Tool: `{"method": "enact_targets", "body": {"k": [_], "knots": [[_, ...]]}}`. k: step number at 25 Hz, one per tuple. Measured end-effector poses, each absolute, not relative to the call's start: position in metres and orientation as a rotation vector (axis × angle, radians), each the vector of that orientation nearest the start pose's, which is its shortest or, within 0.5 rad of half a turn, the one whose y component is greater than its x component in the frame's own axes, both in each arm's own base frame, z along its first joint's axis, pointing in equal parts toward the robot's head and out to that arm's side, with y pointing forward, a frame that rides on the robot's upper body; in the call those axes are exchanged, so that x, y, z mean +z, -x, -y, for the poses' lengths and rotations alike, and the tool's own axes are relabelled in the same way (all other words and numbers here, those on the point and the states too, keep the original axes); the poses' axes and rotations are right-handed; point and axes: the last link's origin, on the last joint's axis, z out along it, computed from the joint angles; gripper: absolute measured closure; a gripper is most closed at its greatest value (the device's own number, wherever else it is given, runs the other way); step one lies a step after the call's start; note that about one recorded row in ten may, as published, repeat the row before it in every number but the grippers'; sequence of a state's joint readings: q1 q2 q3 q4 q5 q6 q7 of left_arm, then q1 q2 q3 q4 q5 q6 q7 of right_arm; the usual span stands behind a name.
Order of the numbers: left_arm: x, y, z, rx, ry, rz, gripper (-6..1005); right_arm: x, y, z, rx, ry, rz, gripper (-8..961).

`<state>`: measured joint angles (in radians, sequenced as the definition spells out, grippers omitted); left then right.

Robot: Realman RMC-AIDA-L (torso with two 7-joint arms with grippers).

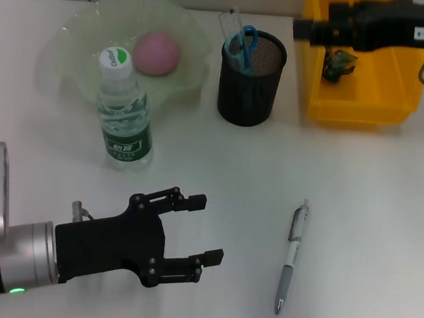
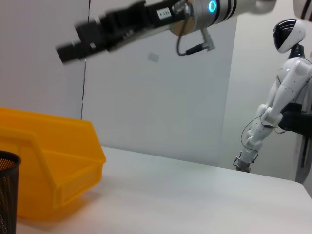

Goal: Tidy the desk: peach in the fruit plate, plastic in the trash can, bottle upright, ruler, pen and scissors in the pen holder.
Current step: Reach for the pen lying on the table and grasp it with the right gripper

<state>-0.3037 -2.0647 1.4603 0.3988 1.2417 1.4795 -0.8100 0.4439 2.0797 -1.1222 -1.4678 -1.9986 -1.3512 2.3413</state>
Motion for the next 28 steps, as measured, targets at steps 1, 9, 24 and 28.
{"method": "enact_targets", "body": {"k": [1,9,24,28], "knots": [[-0.076,0.275,-0.237,-0.938,2.747,0.325,192,0.065,-0.145,-0.363,0.466,2.543,-0.872,130],[-0.074,0.275,-0.238,-0.938,2.743,0.323,192,0.073,-0.141,-0.354,-0.050,2.536,-1.133,132],[-0.072,0.275,-0.240,-0.939,2.739,0.328,192,-0.002,-0.159,-0.345,-0.625,2.501,-1.215,134],[-0.071,0.276,-0.240,-0.938,2.738,0.329,192,-0.012,-0.158,-0.347,-0.610,2.478,-1.234,135]]}}
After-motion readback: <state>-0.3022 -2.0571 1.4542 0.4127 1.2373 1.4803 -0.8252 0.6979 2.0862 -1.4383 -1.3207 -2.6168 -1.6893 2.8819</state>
